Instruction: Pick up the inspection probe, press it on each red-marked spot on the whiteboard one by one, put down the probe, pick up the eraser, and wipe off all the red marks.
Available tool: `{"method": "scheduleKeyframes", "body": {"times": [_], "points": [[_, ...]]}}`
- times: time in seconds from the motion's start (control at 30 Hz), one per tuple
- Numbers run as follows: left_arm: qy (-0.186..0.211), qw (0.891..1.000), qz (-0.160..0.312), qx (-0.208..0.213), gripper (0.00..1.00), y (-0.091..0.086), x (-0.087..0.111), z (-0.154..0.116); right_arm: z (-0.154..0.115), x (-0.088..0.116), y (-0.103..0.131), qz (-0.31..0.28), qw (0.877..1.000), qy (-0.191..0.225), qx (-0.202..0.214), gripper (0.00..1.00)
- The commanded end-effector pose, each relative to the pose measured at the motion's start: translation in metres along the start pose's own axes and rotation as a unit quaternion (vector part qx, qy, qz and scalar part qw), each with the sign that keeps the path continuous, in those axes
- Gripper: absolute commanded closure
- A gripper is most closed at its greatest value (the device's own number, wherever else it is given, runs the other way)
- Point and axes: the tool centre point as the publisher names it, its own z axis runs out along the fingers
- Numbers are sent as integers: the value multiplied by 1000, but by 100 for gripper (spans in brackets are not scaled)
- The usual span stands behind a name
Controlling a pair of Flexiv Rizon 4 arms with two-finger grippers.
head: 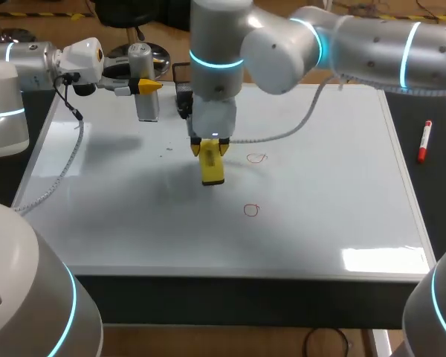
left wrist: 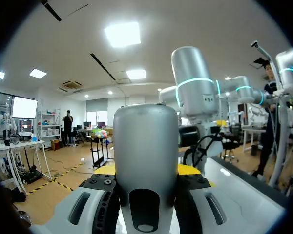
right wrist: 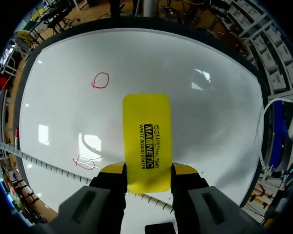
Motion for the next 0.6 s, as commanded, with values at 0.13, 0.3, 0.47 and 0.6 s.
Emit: {"method": "scheduleKeyframes", "body": {"times": [0.13,0.3,0.47,0.6], "points": [[0,1000,0,0,100,-1,0,0,11,-11,2,-2,1000,1,-3,100],[0,1000,0,0,100,-1,0,0,17,-14,6,2,1000,2,-2,100],[0,1000,0,0,100,-1,0,0,28,-20,7,1,1000,2,2,100],[0,1000,0,0,100,-1,0,0,34,-22,9,-2,1000,14,1,100]]}}
